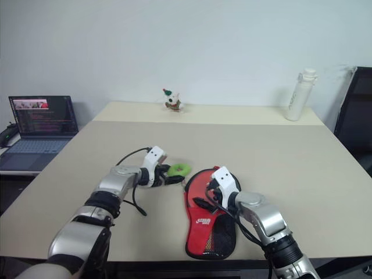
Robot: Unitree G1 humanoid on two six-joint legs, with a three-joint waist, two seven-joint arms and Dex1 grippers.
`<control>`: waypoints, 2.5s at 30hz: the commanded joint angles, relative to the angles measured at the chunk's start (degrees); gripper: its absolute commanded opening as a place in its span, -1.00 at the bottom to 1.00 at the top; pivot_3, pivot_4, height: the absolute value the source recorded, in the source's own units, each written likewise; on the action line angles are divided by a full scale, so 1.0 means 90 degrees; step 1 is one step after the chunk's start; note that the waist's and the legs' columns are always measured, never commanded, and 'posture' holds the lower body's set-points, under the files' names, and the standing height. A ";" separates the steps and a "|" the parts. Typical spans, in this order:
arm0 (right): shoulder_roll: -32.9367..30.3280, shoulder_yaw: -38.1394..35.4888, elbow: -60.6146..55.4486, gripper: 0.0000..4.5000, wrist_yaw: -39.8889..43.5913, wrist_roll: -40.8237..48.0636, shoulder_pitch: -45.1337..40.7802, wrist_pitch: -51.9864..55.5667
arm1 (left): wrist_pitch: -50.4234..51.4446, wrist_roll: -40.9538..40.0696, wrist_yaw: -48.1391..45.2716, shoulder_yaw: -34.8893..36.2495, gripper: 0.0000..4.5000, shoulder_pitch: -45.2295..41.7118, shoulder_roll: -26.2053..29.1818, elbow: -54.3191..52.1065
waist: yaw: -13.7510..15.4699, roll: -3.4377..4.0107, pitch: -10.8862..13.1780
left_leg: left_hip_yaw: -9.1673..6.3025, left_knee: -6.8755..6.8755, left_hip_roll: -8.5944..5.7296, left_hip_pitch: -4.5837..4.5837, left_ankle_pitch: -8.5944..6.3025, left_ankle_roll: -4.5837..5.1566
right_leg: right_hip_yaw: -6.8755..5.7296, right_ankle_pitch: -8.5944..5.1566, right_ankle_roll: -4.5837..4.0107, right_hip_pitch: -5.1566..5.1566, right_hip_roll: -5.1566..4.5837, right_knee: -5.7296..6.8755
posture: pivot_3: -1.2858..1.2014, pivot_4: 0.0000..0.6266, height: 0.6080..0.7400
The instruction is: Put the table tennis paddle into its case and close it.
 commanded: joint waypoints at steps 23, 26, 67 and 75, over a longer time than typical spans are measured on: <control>-0.0009 0.0693 0.0957 1.00 0.0359 -0.0935 -0.0072 -0.0024 | -0.0641 0.0441 0.1223 0.0229 -0.97 -0.1217 -0.0592 0.0777 | 0.0009 -0.0013 -0.0008 | -0.0008 0.0032 -0.0003 0.0008 -0.0004 0.0009 | -0.0001 0.0000 0.0001 -0.0001 0.0000 0.0057 | 0.03 -0.52 1.00; -0.0039 0.0778 0.0932 1.00 0.0431 -0.0978 -0.0008 0.0067 | -0.1264 0.0768 0.1852 0.0137 -0.97 -0.1684 -0.0849 0.1551 | 0.0005 -0.0014 -0.0009 | -0.0007 0.0032 -0.0005 0.0012 -0.0009 0.0017 | 0.0000 -0.0001 0.0002 -0.0001 0.0000 0.0067 | 0.03 -0.52 1.00; 0.0172 0.1059 0.0655 1.00 0.0315 -0.1245 0.0480 0.0403 | -0.3312 0.1914 0.0755 -0.0172 0.22 -0.2468 -0.3009 0.2418 | -0.0055 -0.0005 -0.0045 | 0.0005 0.0028 -0.0006 0.0037 -0.0001 0.0003 | -0.0006 -0.0005 0.0008 0.0009 0.0013 0.0075 | 0.03 -0.52 1.00; 0.0433 0.0780 0.0489 1.00 0.0367 -0.0993 0.0289 0.0597 | -0.3656 0.1670 0.0410 0.0098 0.22 -0.2265 -0.2256 0.2148 | -0.0161 -0.0001 -0.0047 | -0.0002 0.0024 0.0003 0.0067 0.0001 0.0010 | 0.0002 -0.0013 0.0022 0.0024 0.0018 0.0097 | 0.03 -0.52 1.00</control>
